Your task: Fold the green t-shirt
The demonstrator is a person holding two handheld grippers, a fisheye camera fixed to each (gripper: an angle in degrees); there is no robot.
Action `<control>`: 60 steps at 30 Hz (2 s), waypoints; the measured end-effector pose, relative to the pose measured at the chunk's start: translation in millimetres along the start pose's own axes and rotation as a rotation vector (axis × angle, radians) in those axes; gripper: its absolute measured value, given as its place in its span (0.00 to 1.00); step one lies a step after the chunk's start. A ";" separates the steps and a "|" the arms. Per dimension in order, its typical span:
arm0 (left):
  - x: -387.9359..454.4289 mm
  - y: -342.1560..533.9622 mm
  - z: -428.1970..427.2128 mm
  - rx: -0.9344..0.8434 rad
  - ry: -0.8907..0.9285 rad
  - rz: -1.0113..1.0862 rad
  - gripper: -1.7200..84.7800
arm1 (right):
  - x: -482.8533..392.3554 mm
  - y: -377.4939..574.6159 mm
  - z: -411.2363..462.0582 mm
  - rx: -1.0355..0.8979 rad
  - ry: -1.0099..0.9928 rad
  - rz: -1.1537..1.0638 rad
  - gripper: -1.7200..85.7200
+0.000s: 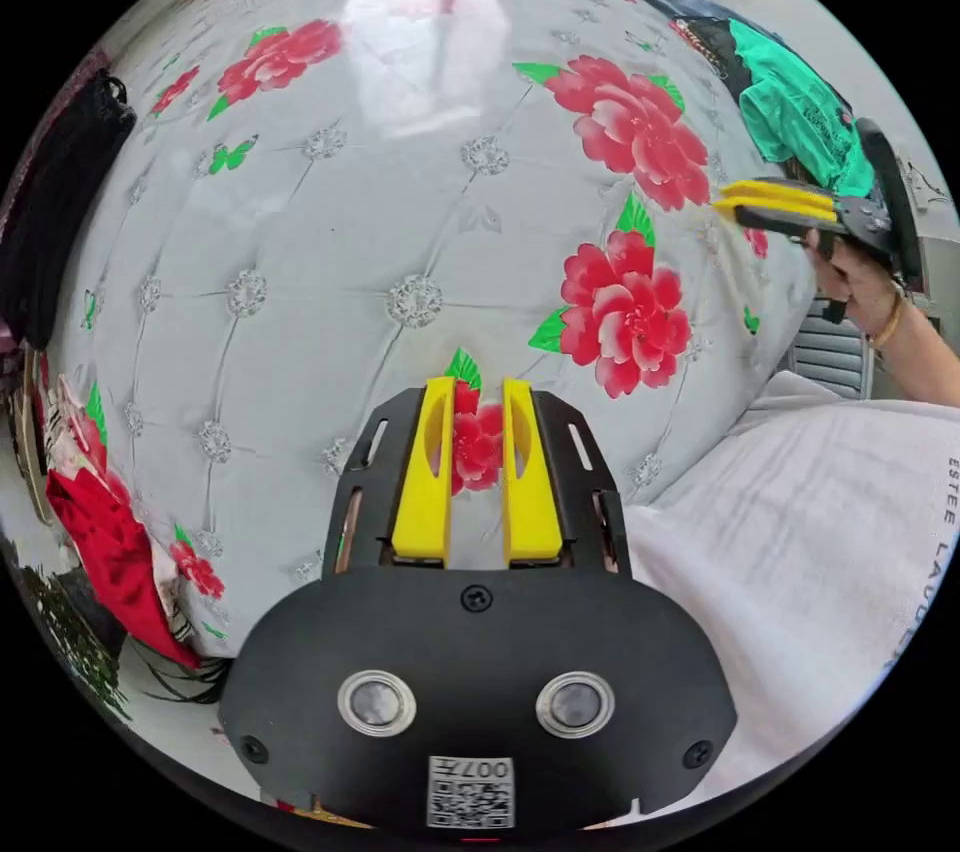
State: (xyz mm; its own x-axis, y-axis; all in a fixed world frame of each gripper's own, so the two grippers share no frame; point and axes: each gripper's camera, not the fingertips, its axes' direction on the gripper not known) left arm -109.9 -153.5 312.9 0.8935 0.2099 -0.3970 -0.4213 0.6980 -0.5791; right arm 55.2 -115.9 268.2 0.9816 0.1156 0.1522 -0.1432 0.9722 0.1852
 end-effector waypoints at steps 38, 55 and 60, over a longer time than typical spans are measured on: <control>-8.1 144.2 -40.2 0.739 0.229 0.077 0.21 | 107.3 228.0 -497.3 0.687 -1.345 -0.888 0.02; -33.5 209.6 -25.6 0.705 0.133 -0.111 0.09 | 35.4 151.7 -388.8 0.238 -0.589 -0.393 0.07; -2.5 185.7 35.5 0.454 0.150 -0.020 0.13 | -25.2 143.5 -303.9 0.048 -0.087 -0.443 0.11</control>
State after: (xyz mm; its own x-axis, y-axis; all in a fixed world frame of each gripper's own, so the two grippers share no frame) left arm -184.8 -0.1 231.7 0.8542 0.1157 -0.5069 -0.2640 0.9364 -0.2312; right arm 48.4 82.7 -4.1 0.9354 -0.3292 0.1289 0.2806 0.9131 0.2957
